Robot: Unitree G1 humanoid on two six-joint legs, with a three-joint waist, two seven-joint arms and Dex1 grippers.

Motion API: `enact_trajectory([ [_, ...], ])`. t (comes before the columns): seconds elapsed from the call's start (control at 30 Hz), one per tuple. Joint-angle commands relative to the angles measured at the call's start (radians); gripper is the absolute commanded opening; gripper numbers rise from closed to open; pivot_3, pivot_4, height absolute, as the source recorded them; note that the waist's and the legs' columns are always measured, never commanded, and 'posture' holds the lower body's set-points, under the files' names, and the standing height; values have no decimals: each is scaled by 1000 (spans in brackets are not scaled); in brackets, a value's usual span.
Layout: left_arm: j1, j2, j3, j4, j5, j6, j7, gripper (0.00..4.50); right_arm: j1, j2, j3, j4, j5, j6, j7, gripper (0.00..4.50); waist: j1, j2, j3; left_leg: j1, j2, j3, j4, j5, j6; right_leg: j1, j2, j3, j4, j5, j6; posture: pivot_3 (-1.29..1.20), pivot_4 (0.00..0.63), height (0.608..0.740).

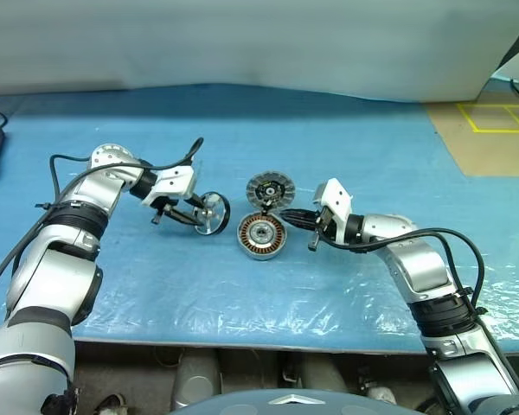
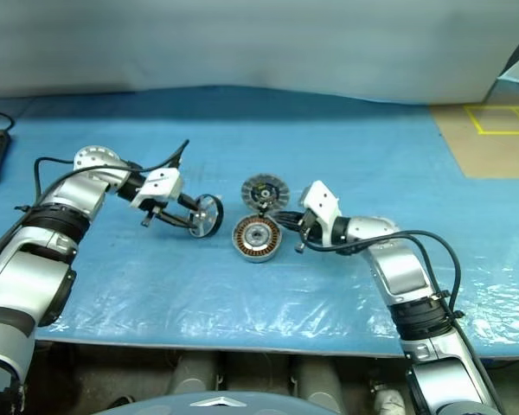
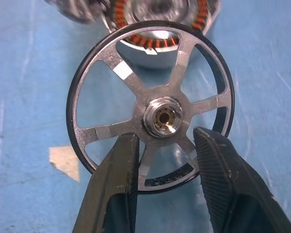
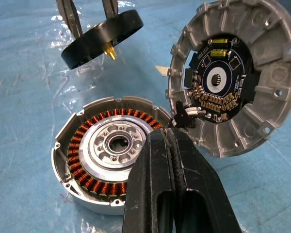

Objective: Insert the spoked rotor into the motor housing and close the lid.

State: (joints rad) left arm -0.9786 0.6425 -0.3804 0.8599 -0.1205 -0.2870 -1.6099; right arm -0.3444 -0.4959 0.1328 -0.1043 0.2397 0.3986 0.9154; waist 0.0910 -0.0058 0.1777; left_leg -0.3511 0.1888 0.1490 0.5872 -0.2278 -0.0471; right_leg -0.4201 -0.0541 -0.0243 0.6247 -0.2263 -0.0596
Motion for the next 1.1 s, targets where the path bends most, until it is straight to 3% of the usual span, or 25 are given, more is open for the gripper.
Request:
enact_trajectory([
  [0.03, -15, 15, -35, -49, -86, 53, -5, 1391, 25, -21, -35, -40, 35, -16, 15, 0, 4, 0, 0, 0, 0, 0, 0, 0, 0, 0, 0, 0, 0, 0, 0, 0, 150, 740],
  [0.37, -31, -49, -101, -85, -148, 116, -5, 1391, 83, 18, -61, 10, 79, -182, 55, 0, 5, 0, 0, -1, 0, 0, 0, 0, 0, 0, 0, 0, 0, -1, -1, 0, 150, 740],
  [1.1, -138, -185, -170, 32, -118, 102, -5, 1391, 133, 9, -45, 1, 74, -156, 51, 0, 5, -1, 1, -2, -2, 0, 0, 0, 0, 0, 1, 0, -1, 1, 2, 0, 150, 740],
])
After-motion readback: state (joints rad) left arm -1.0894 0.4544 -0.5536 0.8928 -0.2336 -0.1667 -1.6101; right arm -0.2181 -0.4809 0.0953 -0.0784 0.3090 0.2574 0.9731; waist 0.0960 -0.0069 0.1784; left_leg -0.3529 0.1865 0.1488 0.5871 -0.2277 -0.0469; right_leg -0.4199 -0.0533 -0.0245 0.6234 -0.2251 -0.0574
